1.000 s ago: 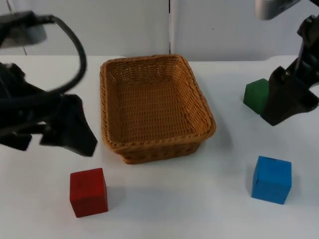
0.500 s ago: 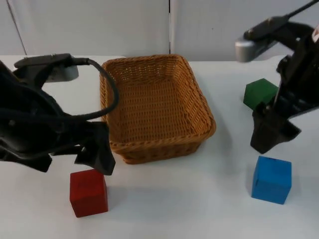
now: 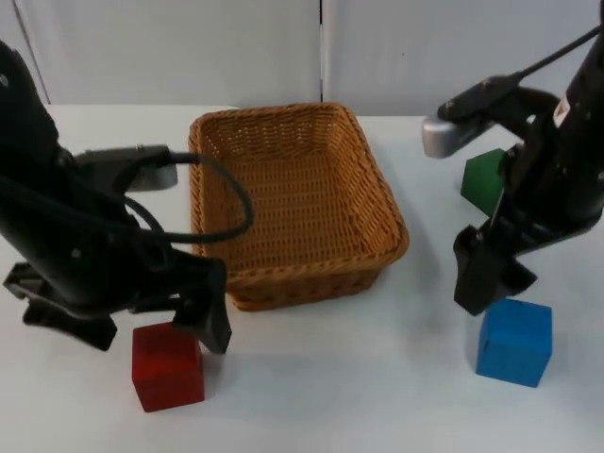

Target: Pick up one cube with each hand and place exactly two cubes into the same basket, leaving the remaining cube outside.

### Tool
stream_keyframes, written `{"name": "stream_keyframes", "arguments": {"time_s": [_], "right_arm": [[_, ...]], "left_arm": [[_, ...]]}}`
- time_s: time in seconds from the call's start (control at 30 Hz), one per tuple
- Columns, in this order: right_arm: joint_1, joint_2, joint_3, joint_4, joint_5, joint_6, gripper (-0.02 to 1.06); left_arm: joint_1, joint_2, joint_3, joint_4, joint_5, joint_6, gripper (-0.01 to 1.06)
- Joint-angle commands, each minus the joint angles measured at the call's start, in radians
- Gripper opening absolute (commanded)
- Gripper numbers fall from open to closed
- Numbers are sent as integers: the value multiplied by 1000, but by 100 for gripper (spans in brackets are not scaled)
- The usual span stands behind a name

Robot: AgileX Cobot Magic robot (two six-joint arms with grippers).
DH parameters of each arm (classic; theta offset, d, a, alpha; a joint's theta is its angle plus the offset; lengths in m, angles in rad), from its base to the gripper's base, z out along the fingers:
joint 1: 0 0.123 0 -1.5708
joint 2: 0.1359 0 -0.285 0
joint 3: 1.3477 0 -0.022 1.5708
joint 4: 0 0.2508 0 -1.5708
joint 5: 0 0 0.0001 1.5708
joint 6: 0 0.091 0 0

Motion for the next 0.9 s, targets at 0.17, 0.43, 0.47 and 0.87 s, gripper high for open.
{"name": "stream_keyframes", "arguments": {"time_s": [0.17,0.43,0.47,0.87], "right_arm": [[2,63,-5,4,8,-104,103],[2,103,-4,6,-11,-196,103],[2,113,-4,6,-11,-198,103],[2,198,-4,6,-31,-208,103]], "left_arm": [[-5,64,-5,-19,-60,-8,99],[-5,100,-5,-19,-101,-8,99],[-5,106,-5,-17,-108,-8,99],[-5,179,-5,-15,-179,-8,99]]}}
